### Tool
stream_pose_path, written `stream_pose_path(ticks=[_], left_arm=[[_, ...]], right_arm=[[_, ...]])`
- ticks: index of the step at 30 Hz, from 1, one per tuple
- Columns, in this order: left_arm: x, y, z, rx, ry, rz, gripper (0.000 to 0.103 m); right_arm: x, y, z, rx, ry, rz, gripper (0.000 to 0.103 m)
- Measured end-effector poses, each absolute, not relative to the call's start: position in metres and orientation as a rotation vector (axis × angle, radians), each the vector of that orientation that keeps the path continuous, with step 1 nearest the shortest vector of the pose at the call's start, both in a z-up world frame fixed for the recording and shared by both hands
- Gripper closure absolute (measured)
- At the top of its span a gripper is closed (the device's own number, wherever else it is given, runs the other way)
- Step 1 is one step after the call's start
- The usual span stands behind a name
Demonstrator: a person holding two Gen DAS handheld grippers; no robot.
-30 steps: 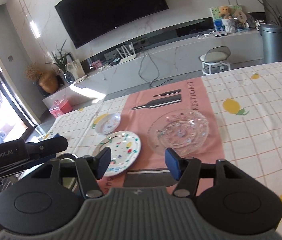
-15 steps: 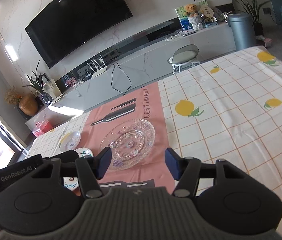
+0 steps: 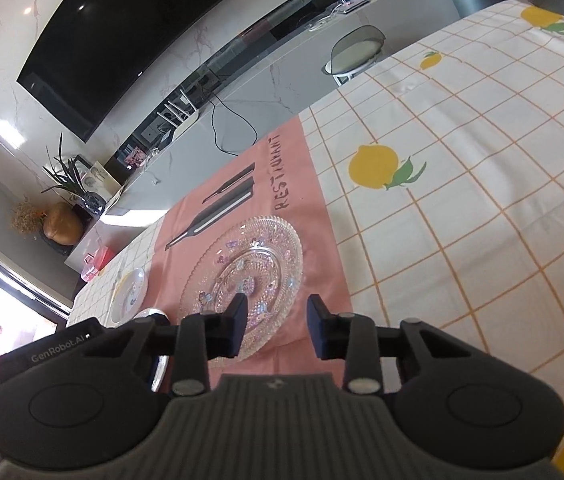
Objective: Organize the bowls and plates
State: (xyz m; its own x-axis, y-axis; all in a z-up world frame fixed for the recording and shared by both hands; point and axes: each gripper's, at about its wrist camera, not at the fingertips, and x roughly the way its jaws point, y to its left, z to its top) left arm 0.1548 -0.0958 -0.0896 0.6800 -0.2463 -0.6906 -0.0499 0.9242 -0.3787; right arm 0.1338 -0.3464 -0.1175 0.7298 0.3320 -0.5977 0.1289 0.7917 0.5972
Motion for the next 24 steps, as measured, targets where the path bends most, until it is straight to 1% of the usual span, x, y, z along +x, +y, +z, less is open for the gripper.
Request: stream_pose_path(ticks=[1, 6, 9, 10, 11, 13, 15, 16, 21, 24], left_arm=[[0.156, -0.097, -0.091, -0.381, 0.827, -0.107, 0.063], [0.163, -0.101, -0.098, -0.366, 0.851, -0.095, 0.07], [0.165, -0.103, -0.101, -0.369, 0.869, -0.098, 0.078], [0.166, -0.103, -0.102, -0.369, 0.872, -0.101, 0.082], [0.166, -0.104, -0.103, -0.365, 0.874, -0.106, 0.084], [0.167, -0.106, -0.104, -0.356, 0.878, -0.114, 0.091], [0.167, -0.107, -0.105, -0.356, 0.885, -0.12, 0.094], [0.167, -0.108, -0.106, -0.358, 0.889, -0.125, 0.096], [0.165, -0.11, -0.106, -0.362, 0.891, -0.133, 0.097], [0.164, -0.108, -0.104, -0.375, 0.882, -0.134, 0.094]], right_arm=[[0.138, -0.345, -0.12, 0.666, 0.766, 0.119, 0.07], [0.152, -0.343, -0.131, 0.702, 0.795, 0.118, 0.07], [0.158, -0.34, -0.136, 0.706, 0.818, 0.113, 0.076], [0.159, -0.339, -0.138, 0.714, 0.826, 0.115, 0.079], [0.161, -0.338, -0.14, 0.724, 0.838, 0.114, 0.083], [0.162, -0.337, -0.144, 0.738, 0.856, 0.111, 0.089], [0.162, -0.337, -0.146, 0.753, 0.859, 0.108, 0.091], [0.162, -0.338, -0.147, 0.758, 0.86, 0.099, 0.095], [0.158, -0.339, -0.146, 0.77, 0.849, 0.079, 0.097], [0.153, -0.343, -0.14, 0.744, 0.842, 0.048, 0.098]])
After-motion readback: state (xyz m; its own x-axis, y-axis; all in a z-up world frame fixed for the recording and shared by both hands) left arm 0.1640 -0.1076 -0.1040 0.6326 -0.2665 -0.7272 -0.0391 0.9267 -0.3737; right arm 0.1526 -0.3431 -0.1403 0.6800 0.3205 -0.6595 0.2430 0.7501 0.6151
